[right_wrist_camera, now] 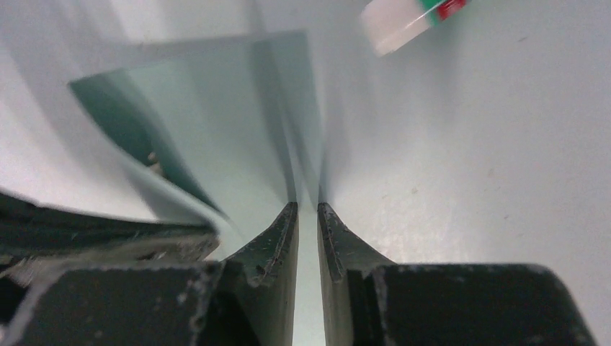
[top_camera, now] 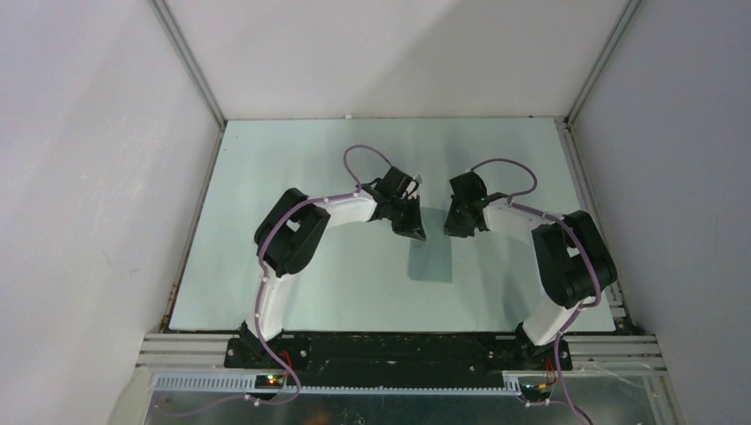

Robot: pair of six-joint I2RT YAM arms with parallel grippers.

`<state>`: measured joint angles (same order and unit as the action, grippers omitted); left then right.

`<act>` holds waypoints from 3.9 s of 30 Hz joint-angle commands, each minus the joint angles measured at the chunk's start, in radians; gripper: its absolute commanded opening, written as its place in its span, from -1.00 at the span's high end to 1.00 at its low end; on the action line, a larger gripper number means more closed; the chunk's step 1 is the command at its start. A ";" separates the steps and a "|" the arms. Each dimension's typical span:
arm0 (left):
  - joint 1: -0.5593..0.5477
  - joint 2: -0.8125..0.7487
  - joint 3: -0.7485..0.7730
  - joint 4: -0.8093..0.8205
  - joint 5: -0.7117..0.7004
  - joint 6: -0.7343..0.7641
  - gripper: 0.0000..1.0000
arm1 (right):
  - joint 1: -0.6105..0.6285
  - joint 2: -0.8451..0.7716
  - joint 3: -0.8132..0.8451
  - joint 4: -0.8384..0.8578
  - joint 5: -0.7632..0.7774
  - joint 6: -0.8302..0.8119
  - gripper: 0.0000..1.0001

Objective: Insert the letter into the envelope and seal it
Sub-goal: Seal the envelope flap on the envelope.

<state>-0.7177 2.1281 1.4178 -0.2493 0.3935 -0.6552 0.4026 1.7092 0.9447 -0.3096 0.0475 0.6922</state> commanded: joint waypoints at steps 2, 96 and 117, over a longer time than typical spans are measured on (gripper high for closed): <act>-0.013 0.068 -0.010 -0.016 -0.005 -0.004 0.86 | 0.048 -0.106 -0.010 -0.001 -0.075 0.039 0.61; 0.018 -0.129 -0.274 0.192 0.026 -0.168 0.96 | 0.057 -0.069 -0.142 0.039 -0.119 0.161 1.00; 0.038 -0.147 -0.108 0.215 0.028 -0.169 0.94 | 0.092 -0.075 -0.078 -0.021 -0.101 0.140 1.00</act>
<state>-0.6865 1.9545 1.1767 -0.0307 0.4328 -0.8452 0.4900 1.6341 0.8429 -0.3065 -0.0803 0.8474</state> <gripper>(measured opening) 0.029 0.005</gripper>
